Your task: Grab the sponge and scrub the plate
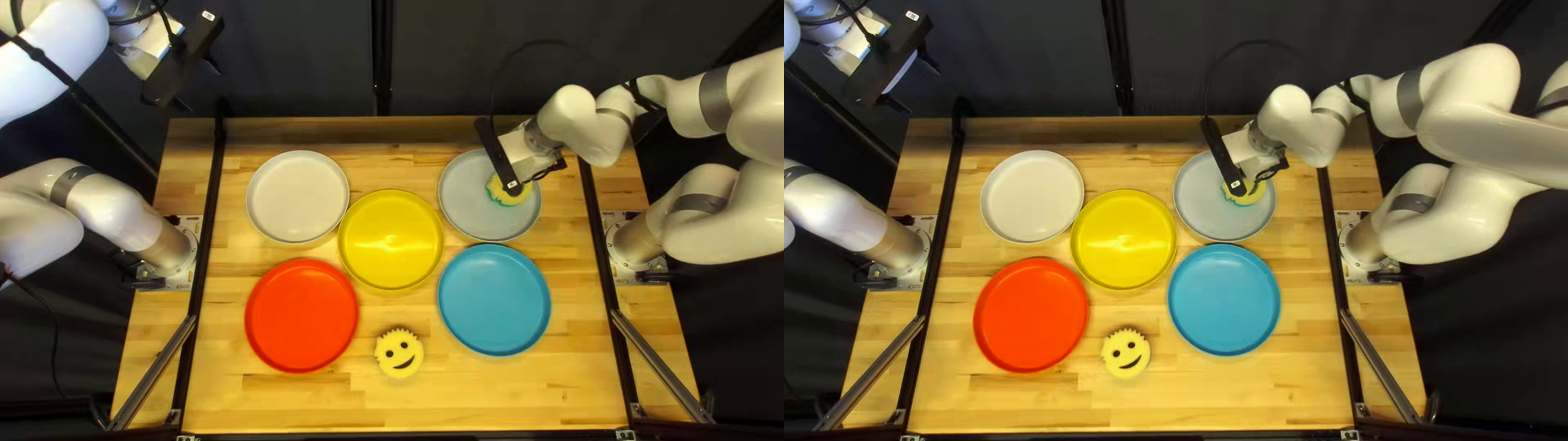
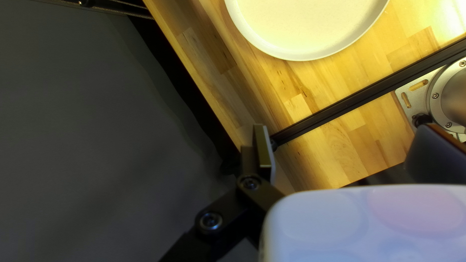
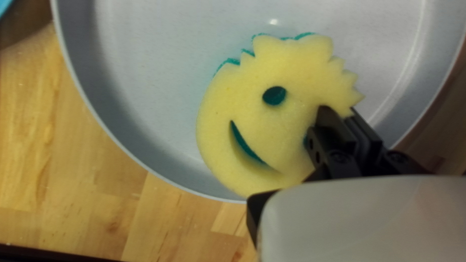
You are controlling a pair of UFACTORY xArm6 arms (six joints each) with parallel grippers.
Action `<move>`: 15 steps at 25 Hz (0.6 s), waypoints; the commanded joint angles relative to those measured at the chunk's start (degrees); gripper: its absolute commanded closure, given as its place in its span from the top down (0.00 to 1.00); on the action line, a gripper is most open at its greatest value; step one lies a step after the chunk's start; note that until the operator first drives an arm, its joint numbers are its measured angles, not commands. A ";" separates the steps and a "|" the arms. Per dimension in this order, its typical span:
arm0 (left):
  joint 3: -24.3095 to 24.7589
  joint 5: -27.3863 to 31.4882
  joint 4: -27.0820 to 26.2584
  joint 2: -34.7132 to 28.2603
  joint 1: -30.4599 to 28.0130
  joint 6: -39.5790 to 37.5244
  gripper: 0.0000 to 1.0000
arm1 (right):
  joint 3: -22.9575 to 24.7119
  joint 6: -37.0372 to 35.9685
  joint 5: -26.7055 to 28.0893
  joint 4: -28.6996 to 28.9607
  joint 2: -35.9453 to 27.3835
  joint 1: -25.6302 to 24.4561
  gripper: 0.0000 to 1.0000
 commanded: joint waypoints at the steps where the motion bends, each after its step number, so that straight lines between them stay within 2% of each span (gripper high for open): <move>1: 0.00 0.00 0.00 0.00 0.00 0.00 1.00 | 0.60 2.72 -0.22 -1.95 -0.26 1.84 0.00; 4: 0.00 0.00 0.00 0.00 0.00 0.00 1.00 | 0.40 2.60 -0.96 -2.55 0.75 1.65 0.00; 10: 0.00 0.00 0.00 0.00 0.00 0.00 1.00 | -2.99 -4.63 -2.74 0.26 6.00 -3.56 0.00; 15: 0.00 0.00 0.00 0.00 0.00 0.00 1.00 | -5.99 -7.96 -2.05 1.83 8.43 -5.76 0.00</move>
